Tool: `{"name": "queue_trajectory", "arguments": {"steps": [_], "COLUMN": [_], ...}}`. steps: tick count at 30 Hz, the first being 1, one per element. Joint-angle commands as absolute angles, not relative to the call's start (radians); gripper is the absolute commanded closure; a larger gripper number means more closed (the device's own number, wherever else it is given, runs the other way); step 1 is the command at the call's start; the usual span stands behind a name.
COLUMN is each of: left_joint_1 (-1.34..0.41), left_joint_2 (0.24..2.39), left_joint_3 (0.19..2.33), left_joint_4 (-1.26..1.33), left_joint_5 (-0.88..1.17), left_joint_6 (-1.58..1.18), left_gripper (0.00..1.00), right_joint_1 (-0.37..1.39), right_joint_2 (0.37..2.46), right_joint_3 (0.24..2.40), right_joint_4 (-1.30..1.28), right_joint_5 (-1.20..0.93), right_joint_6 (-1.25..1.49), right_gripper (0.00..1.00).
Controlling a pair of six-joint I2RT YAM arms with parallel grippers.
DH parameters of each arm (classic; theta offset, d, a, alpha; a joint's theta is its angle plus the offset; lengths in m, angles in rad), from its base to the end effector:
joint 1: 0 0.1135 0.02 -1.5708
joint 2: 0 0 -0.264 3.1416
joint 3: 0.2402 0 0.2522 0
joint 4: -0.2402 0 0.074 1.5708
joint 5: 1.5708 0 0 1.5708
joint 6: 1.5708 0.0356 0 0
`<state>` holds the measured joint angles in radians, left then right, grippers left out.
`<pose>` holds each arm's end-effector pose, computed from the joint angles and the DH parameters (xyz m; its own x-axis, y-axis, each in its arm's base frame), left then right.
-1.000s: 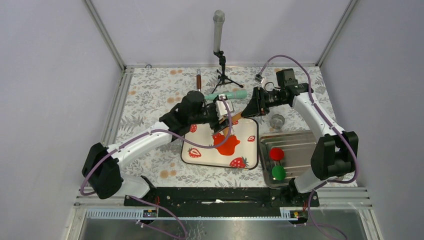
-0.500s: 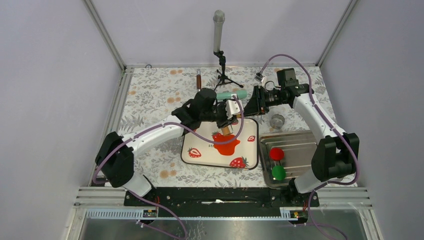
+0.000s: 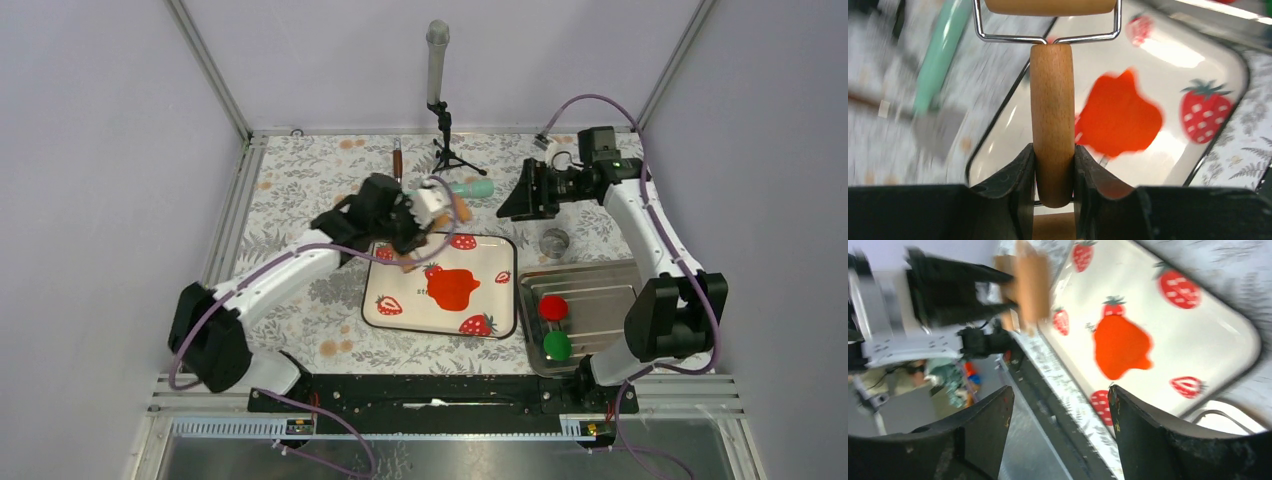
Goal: Roll out the dumpling wrappers from the dough
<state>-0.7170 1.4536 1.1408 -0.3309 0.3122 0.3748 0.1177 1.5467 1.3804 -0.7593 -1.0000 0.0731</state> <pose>0.2393 -0.2231 0.2927 -0.1242 0.5705 -0.8118 0.9199 0.3729 0.1213 0.3155 0.0675 0.3216 -0.8327 -0.0587 -0.5506 -0.5065 0.4827 0.7144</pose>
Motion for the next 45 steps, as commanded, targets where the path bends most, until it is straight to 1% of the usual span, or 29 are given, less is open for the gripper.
{"name": "queue_trajectory", "arguments": {"steps": [1, 4, 7, 8, 9, 10, 11, 13, 16, 17, 19, 21, 22, 23, 26, 31, 34, 38, 42, 43, 45], "left_joint_1": [-0.488, -0.329, -0.254, -0.246, -0.238, -0.225, -0.212, -0.183, -0.143, -0.137, -0.131, -0.129, -0.129, -0.129, -0.129, -0.129, -0.133, -0.144, -0.155, -0.157, -0.162], "left_joint_2": [1.297, 1.284, 1.323, 1.344, 1.359, 1.376, 1.396, 1.442, 1.519, 1.554, 1.588, 1.617, 1.625, 1.625, 1.590, 1.472, 1.409, 1.365, 1.355, 1.356, 1.355], "left_joint_3": [1.090, 1.036, 0.978, 0.982, 0.987, 0.994, 1.000, 1.008, 1.018, 1.030, 1.039, 1.049, 1.053, 1.055, 1.054, 1.070, 1.086, 1.104, 1.124, 1.128, 1.130], "left_joint_4": [-0.569, -0.710, -0.789, -0.801, -0.793, -0.783, -0.779, -0.781, -0.798, -0.806, -0.807, -0.816, -0.821, -0.825, -0.836, -0.836, -0.826, -0.811, -0.798, -0.798, -0.795], "left_joint_5": [0.060, -0.010, -0.028, -0.025, -0.027, -0.024, -0.031, -0.058, -0.035, -0.025, -0.018, -0.005, -0.005, 0.007, 0.031, 0.005, 0.004, 0.008, 0.021, 0.021, 0.023], "left_joint_6": [0.153, 0.048, 0.028, 0.020, 0.006, -0.023, -0.050, -0.089, -0.100, -0.101, -0.113, -0.106, -0.102, -0.098, -0.089, -0.090, -0.090, -0.092, -0.092, -0.092, -0.091], "left_gripper": [1.00, 1.00, 1.00, 1.00, 1.00, 1.00, 1.00, 1.00, 0.99, 0.95, 0.81, 0.64, 0.58, 0.53, 0.47, 0.46, 0.46, 0.46, 0.47, 0.47, 0.47], "right_joint_1": [0.057, 0.054, 0.047, 0.043, 0.036, 0.028, 0.023, 0.018, 0.012, 0.009, 0.006, 0.006, 0.006, 0.006, 0.006, -0.037, -0.044, -0.047, -0.050, -0.051, -0.053], "right_joint_2": [1.523, 1.524, 1.544, 1.555, 1.566, 1.578, 1.589, 1.614, 1.660, 1.677, 1.715, 1.748, 1.764, 1.782, 1.803, 1.827, 1.850, 1.890, 1.912, 1.914, 1.918], "right_joint_3": [1.424, 1.399, 1.384, 1.382, 1.385, 1.389, 1.391, 1.399, 1.417, 1.423, 1.427, 1.441, 1.449, 1.455, 1.458, 1.455, 1.452, 1.430, 1.414, 1.413, 1.414], "right_joint_4": [-0.853, -0.855, -0.848, -0.841, -0.840, -0.835, -0.830, -0.815, -0.793, -0.787, -0.764, -0.760, -0.759, -0.759, -0.750, -0.748, -0.747, -0.747, -0.733, -0.727, -0.723], "right_joint_5": [-0.817, -0.623, -0.463, -0.413, -0.366, -0.336, -0.309, -0.249, -0.179, -0.162, -0.144, -0.134, -0.133, -0.130, -0.091, -0.053, -0.049, -0.067, -0.080, -0.081, -0.082], "right_joint_6": [-0.080, -0.164, -0.225, -0.229, -0.232, -0.234, -0.239, -0.242, -0.234, -0.233, -0.240, -0.252, -0.254, -0.256, -0.256, -0.253, -0.264, -0.271, -0.267, -0.267, -0.265], "right_gripper": [0.22, 0.20, 0.19, 0.14, 0.06, 0.04, 0.04, 0.10, 0.19, 0.24, 0.31, 0.40, 0.42, 0.43, 0.49, 0.56, 0.57, 0.60, 0.65, 0.68, 0.78]}}
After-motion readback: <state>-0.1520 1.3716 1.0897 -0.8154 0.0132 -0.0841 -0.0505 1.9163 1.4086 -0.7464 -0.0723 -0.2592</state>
